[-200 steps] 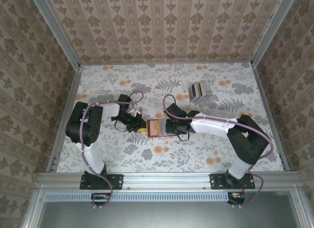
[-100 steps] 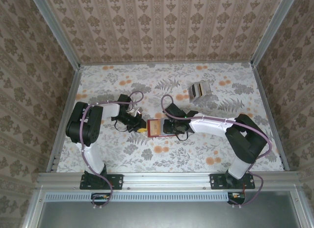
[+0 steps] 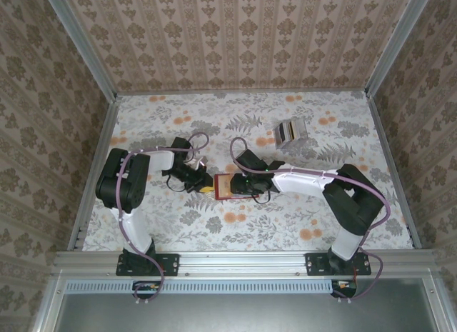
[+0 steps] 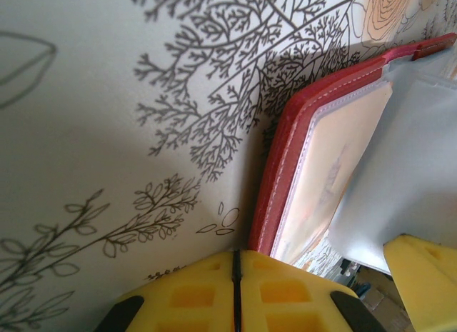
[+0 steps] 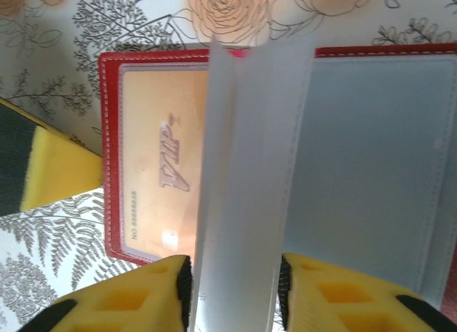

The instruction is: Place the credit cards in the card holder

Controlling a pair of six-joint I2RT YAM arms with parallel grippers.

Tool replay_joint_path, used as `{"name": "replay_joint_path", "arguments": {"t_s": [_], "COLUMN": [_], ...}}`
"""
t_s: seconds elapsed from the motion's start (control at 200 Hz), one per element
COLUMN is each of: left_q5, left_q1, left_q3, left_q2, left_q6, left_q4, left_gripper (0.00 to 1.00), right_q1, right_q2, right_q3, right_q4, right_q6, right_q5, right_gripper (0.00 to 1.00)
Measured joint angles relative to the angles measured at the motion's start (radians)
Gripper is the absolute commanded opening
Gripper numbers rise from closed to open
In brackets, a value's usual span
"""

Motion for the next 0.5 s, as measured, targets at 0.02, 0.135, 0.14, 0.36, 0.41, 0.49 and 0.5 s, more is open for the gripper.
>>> {"name": "replay_joint_path", "arguments": {"t_s": [0.02, 0.135, 0.14, 0.36, 0.41, 0.49, 0.5], "left_q5": [0.001, 0.004, 0.004, 0.009, 0.009, 0.01, 0.01], "left_q1": [0.0, 0.0, 0.0, 0.0, 0.0, 0.0, 0.0], "left_q3": [0.0, 0.001, 0.001, 0.003, 0.003, 0.004, 0.004], "left_q2": [0.0, 0.002, 0.002, 0.004, 0.004, 0.004, 0.004], "left_q6": [0.0, 0.0, 0.0, 0.0, 0.0, 0.0, 0.0], "left_q4": [0.0, 0.0, 0.0, 0.0, 0.0, 0.0, 0.0], "left_gripper": [0.1, 0.1, 0.1, 0.1, 0.1, 0.1, 0.11], "right_q1": [0.0, 0.001, 0.001, 0.001, 0.001, 0.001, 0.001], "right_q2": [0.0, 0.002, 0.003, 0.02, 0.022, 0.022, 0.022], "right_q3": [0.0, 0.003, 0.004, 0.03, 0.03, 0.03, 0.03], "right_q4": [0.003, 0.02, 0.021, 0.04, 0.051, 0.069, 0.073], "right_q6": [-0.005, -0.012, -0.012, -0.016, -0.016, -0.016, -0.016], "right_q5": [-0.003, -0.021, -0.021, -0.043, -0.047, -0.05, -0.05], "right_gripper": [0.45, 0.48, 0.48, 0.49, 0.49, 0.49, 0.49]}}
